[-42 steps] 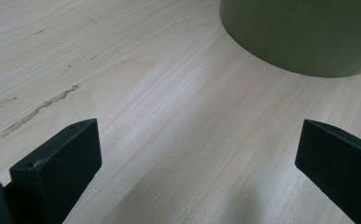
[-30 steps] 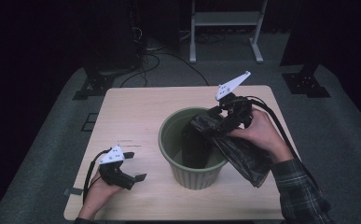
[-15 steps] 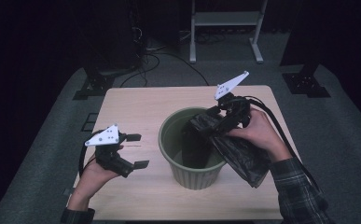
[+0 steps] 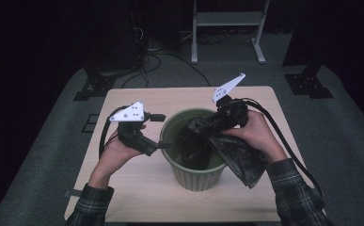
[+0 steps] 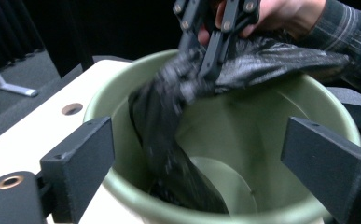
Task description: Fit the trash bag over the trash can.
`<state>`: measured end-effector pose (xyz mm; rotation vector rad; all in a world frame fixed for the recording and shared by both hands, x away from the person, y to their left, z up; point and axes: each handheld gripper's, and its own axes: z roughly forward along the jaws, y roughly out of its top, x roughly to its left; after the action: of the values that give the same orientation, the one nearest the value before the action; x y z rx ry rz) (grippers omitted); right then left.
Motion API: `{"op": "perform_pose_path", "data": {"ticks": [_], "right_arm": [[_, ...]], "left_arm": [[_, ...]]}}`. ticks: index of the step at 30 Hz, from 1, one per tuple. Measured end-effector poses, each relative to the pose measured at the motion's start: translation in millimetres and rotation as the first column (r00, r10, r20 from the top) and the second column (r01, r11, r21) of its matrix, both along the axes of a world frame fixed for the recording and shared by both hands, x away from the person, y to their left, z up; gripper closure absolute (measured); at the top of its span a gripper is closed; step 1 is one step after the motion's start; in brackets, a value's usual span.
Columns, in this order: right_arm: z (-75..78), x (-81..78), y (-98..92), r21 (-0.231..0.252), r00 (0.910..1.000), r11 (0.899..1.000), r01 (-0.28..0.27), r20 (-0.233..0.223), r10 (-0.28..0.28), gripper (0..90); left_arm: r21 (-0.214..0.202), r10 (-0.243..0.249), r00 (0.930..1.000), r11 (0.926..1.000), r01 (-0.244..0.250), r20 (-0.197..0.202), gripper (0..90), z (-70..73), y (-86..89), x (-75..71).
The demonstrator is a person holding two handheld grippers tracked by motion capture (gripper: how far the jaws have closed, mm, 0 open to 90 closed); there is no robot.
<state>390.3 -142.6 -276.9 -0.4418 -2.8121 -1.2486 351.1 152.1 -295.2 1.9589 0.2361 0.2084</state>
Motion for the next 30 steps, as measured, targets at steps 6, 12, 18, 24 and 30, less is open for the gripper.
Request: {"op": "perform_pose_path", "data": {"ticks": [6,12,18,24,30], "right_arm": [[-1.3,0.5,3.1,0.01,0.9993,0.999,-0.037,-0.001,0.037,83.7],[6.3,-0.1,8.2,0.027,0.9971,0.997,-0.076,0.003,0.076,83.8],[11.2,-1.6,10.6,0.022,0.9969,0.997,-0.079,0.0,0.079,73.7],[15.3,-1.3,-5.6,0.025,0.9995,0.999,-0.029,0.011,0.028,55.6],[13.3,-3.2,-36.9,0.041,0.9998,0.999,0.017,0.002,-0.017,45.3]], "left_arm": [[0.005,-0.064,0.9979,0.9979,0.064,-0.007,17.1,1.6,-18.1,12.6],[0.064,-0.118,0.9929,0.9909,0.119,-0.013,36.4,1.8,-39.0,21.9],[0.1,-0.112,0.993,0.9884,0.115,-0.038,68.7,0.0,-40.2,24.9],[0.104,-0.072,0.9965,0.9917,0.076,-0.043,82.1,-0.8,-28.0,26.0],[0.085,-0.037,0.9983,0.9956,0.041,-0.046,81.9,-0.5,-14.5,27.9]]}}
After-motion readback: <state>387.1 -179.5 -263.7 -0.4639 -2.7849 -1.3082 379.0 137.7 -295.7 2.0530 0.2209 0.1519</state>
